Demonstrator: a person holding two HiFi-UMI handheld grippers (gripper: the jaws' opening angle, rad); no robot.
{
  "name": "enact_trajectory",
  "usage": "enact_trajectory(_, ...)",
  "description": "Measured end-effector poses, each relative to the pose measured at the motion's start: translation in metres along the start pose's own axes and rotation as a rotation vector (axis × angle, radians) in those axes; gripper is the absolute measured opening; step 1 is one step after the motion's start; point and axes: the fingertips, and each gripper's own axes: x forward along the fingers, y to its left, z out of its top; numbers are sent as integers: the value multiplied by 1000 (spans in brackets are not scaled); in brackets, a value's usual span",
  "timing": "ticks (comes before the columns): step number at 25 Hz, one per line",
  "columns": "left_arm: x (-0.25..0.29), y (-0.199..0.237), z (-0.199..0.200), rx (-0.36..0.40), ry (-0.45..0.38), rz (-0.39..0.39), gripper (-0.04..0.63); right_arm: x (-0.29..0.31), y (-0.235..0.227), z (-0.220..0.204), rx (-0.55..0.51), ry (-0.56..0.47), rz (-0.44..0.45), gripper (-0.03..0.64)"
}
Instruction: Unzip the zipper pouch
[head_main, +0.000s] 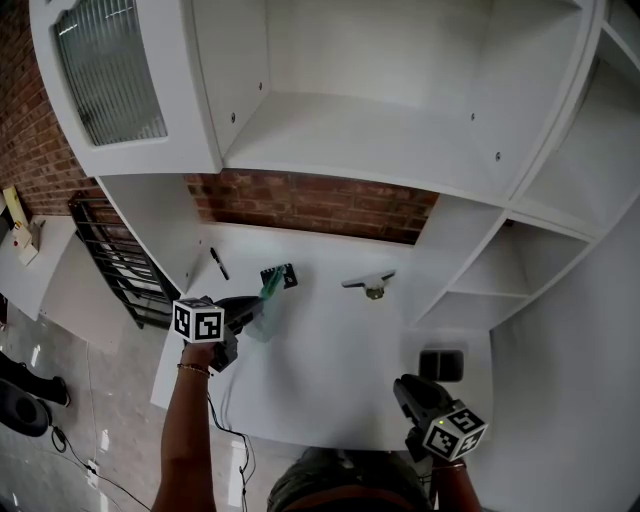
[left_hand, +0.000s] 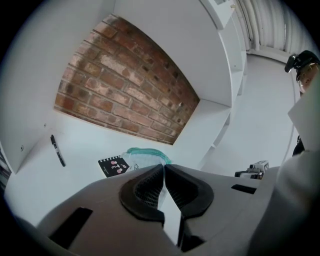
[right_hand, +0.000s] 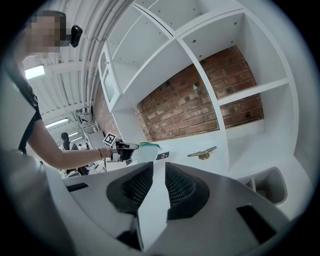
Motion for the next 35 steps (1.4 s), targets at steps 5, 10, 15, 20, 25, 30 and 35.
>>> enact_trajectory(5,0,-2,-22,-21,29,5,15,0,4,-3,-6,6,2,74)
enact_trajectory(10,-1,-6,-44,-52,45,-5,15,1,12,-6,-19,13,12,74)
enact_trajectory(15,2,-10,-63,-82,71,-11,15,2,19,-9,-17,17,24,74)
enact_trajectory(20,11,-10,-91,-101,140,6,15,-1,23,-11,-22,15,26,74)
enact_trajectory(25,19,-16,-110,-127,164,-9,15,-5,24,-14,-22,19,25,74)
enact_trajectory(30,20,-20,-116,-144,152,-3,17,-5,25,-16,-27,19,27,74)
enact_trajectory(35,21,-28,-121,-141,152,-9,81,-7,25,-19,-40,29,29,74)
